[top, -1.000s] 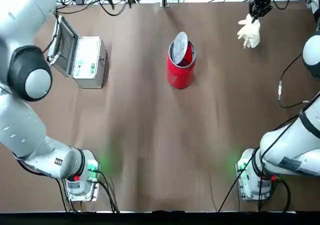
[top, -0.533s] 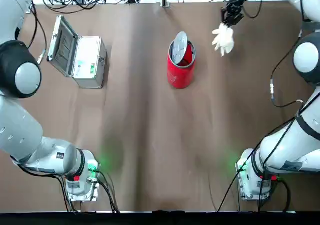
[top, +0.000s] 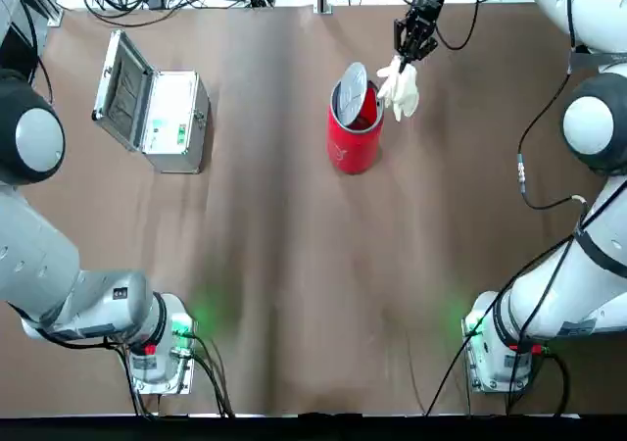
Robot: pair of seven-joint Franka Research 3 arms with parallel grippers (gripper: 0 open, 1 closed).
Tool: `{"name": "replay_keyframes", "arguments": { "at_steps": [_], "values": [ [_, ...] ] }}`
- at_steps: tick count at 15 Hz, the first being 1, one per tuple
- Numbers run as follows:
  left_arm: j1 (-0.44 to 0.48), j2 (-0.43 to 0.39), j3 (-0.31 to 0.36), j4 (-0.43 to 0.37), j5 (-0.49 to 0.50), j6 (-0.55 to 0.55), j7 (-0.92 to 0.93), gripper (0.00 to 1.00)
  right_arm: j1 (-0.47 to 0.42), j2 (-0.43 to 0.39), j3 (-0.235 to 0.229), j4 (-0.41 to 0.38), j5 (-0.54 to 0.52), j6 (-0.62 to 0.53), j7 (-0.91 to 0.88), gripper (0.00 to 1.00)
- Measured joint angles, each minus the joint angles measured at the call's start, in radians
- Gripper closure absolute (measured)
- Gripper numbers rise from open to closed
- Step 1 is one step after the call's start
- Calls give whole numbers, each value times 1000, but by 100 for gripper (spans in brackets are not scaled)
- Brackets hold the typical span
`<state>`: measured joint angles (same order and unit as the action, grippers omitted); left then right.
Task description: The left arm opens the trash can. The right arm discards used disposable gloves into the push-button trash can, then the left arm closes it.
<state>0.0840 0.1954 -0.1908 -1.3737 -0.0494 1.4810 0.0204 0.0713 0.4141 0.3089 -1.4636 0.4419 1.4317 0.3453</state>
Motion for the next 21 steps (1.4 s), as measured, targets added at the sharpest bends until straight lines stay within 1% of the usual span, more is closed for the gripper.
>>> {"name": "replay_keyframes", "arguments": {
  "at_steps": [5, 9, 10, 11, 12, 14, 17, 21],
  "values": [
    [-1, -10, 2, 0, 0, 0, -24, 0, 31, -1, 0, 2, 56, 71, 13, 95],
    [0, -29, 27, 2, 0, 15, -27, 0, 52, -1, 0, 2, 76, 143, 16, 95],
    [-1, -37, 32, -4, 0, 29, -27, 0, 56, -1, 0, 2, 81, 158, 16, 95],
    [-10, -62, 57, -46, 0, 94, -28, 0, 60, -1, 0, 2, 98, 175, 17, 95],
    [-21, -74, 69, -73, 0, 126, -31, 0, 61, -1, 0, 1, 115, 182, 17, 95],
    [-53, -89, 93, -110, 0, 153, -46, 0, 62, 1, 0, -2, 146, 198, 18, 95],
    [-64, -92, 99, -124, 0, 163, -58, 0, 70, 20, 0, -12, 166, 209, 22, 95],
    [-61, -92, 103, -124, 0, 164, -58, 0, 70, 68, -5, -28, 169, 210, 24, 95]
  ]
}}
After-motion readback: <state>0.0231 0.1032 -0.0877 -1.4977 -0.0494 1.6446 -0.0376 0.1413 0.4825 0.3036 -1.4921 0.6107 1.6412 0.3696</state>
